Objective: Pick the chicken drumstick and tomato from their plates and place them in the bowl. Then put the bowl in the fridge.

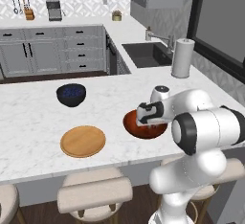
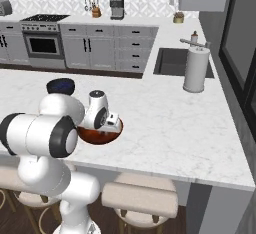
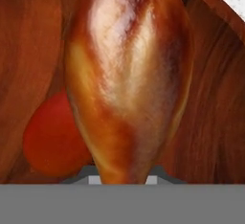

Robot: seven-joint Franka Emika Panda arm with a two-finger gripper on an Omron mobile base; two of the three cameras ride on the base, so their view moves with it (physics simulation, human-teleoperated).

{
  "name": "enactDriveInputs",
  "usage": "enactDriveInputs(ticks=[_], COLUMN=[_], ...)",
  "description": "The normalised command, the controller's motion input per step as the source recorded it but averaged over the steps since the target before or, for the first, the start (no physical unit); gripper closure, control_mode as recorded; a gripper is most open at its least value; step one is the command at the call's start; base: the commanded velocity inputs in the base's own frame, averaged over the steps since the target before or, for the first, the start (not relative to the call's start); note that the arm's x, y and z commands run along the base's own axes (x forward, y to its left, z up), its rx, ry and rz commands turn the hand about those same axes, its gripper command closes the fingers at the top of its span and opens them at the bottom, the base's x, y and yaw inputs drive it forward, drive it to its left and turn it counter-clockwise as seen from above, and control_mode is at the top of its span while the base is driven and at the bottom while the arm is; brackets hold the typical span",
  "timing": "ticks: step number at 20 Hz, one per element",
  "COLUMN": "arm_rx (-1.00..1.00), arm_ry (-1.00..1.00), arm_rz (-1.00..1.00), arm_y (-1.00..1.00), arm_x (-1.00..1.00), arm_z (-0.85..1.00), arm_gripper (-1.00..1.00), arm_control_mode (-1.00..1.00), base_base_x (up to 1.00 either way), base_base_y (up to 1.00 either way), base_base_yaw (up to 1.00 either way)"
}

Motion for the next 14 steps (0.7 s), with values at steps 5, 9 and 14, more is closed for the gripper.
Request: enactDriveInputs(ticks=[5, 9, 14], arm_rx=[0.00, 0.00, -0.02], arm_ry=[0.00, -0.09, -0.18], arm_rz=[0.00, 0.00, -0.06], arm_y=[0.03, 0.03, 0.07], arm_x=[0.00, -0.18, -0.57], arm_z=[0.00, 0.10, 0.43], arm_gripper=[-1.00, -1.00, -1.00], arm_control_mode=[-1.00, -1.00, -1.00], base_base_x=[0.00, 0.00, 0.00], base_base_y=[0.00, 0.00, 0.00], base_base_yaw=[0.00, 0.00, 0.00])
